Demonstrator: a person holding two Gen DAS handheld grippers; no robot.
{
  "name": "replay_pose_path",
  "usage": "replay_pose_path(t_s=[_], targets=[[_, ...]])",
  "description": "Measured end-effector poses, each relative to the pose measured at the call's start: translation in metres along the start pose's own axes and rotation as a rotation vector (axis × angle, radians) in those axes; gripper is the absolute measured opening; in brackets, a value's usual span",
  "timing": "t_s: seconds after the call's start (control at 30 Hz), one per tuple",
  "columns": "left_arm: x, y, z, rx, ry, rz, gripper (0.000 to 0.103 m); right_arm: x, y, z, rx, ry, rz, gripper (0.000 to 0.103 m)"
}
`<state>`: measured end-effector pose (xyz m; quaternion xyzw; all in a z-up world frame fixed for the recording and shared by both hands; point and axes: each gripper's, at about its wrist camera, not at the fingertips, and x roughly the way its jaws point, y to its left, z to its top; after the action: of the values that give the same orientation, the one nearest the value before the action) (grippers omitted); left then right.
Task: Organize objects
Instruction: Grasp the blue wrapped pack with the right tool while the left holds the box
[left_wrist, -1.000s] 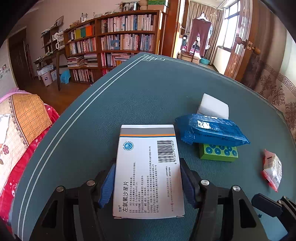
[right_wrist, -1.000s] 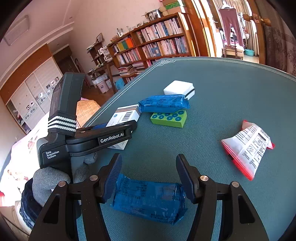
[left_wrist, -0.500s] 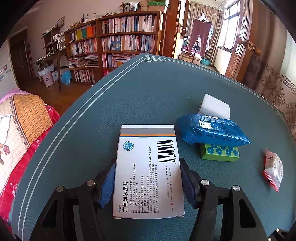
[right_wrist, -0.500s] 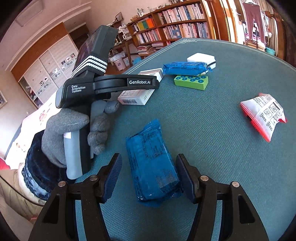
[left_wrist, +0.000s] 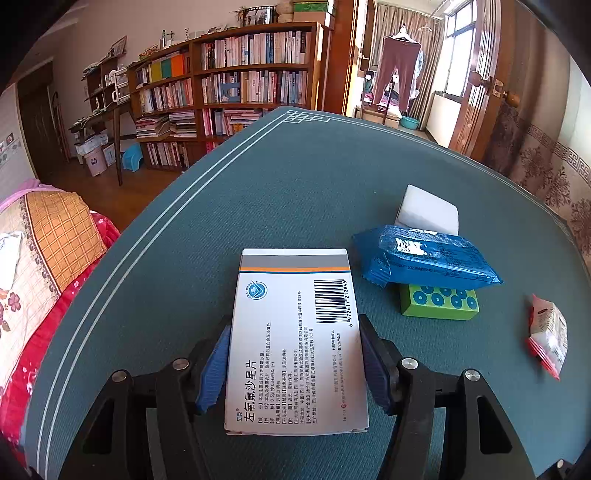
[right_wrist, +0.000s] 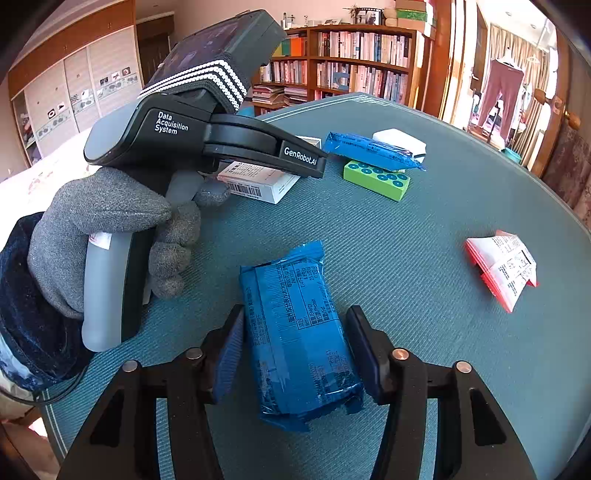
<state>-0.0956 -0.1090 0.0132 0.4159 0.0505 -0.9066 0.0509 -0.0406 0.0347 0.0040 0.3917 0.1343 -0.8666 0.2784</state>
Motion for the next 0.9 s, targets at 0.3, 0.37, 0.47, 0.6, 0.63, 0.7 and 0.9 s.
replay_pose_path(t_s=[0.3,0.37,0.47,0.6,0.63,0.7,0.9], targets=[[-0.006,-0.002,-0.003,0.007,-0.004,-0.017,0.066,-0.018,-0.015,-0.015,0.102,-0.031,-0.021,0.042],[-0.010,-0.004,-0.004,0.011,-0.012,-0.021,0.066,-0.026,-0.022,-0.018,0.134,-0.047,-0.027,0.042],[-0.018,-0.009,-0.008,0.021,-0.023,-0.027,0.066,-0.042,-0.033,-0.025,0.189,-0.070,-0.033,0.042],[-0.025,-0.014,-0.013,0.036,-0.026,-0.036,0.066,-0.056,-0.049,-0.037,0.255,-0.087,-0.047,0.042],[-0.026,-0.015,-0.015,0.041,-0.026,-0.038,0.066,-0.059,-0.052,-0.040,0.266,-0.091,-0.056,0.042],[-0.028,-0.016,-0.017,0.049,-0.026,-0.038,0.066,-0.067,-0.057,-0.046,0.288,-0.098,-0.066,0.042],[-0.036,-0.020,-0.024,0.059,-0.035,-0.025,0.066,-0.088,-0.074,-0.065,0.359,-0.123,-0.087,0.042]])
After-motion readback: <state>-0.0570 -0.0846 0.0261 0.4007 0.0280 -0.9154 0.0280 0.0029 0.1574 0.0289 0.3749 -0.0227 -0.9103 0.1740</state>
